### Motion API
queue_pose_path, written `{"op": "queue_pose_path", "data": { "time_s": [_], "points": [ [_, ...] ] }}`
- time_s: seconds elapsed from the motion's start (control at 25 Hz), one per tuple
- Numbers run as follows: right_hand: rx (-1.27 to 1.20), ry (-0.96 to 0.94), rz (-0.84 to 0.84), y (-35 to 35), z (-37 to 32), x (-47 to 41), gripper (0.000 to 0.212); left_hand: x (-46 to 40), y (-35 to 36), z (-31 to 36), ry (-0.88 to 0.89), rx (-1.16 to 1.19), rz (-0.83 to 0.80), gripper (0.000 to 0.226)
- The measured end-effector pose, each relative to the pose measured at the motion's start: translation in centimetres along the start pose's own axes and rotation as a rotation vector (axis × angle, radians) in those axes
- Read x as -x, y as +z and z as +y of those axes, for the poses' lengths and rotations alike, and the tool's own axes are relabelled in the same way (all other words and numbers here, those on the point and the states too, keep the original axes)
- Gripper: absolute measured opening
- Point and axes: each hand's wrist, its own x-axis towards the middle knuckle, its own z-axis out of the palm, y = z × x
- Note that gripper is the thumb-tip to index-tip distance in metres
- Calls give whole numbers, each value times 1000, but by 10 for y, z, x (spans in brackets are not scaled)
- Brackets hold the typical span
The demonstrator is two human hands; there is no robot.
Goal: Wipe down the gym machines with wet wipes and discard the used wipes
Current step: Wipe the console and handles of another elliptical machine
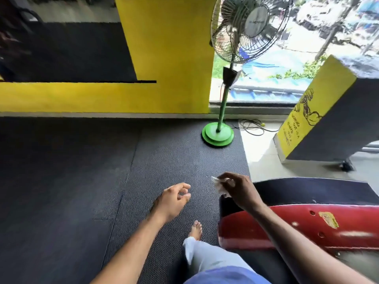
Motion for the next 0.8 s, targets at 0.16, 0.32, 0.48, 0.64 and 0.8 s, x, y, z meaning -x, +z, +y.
{"op": "queue_pose_path", "data": {
  "time_s": [0.16, 0.32, 0.48, 0.64, 0.8],
  "points": [
    [-45, 146, 199, -25, 37, -47, 16, -125, -6, 44, 176, -101, -185, 30],
    [-134, 322, 383, -65, 64, -89, 28, -241, -3, 103, 352, -172, -369, 27],
    [-114, 411, 521, -99, 92, -133, 30, -347, 6, 162, 477, -192, -482, 26],
    [-141, 508, 670, -125, 118, -175, 8, -430, 30, 205, 589, -217, -622, 28],
    [-127, 657, 793, -152, 152, -230, 13, -525, 53, 245, 702, -191, -737, 27]
  ]
}}
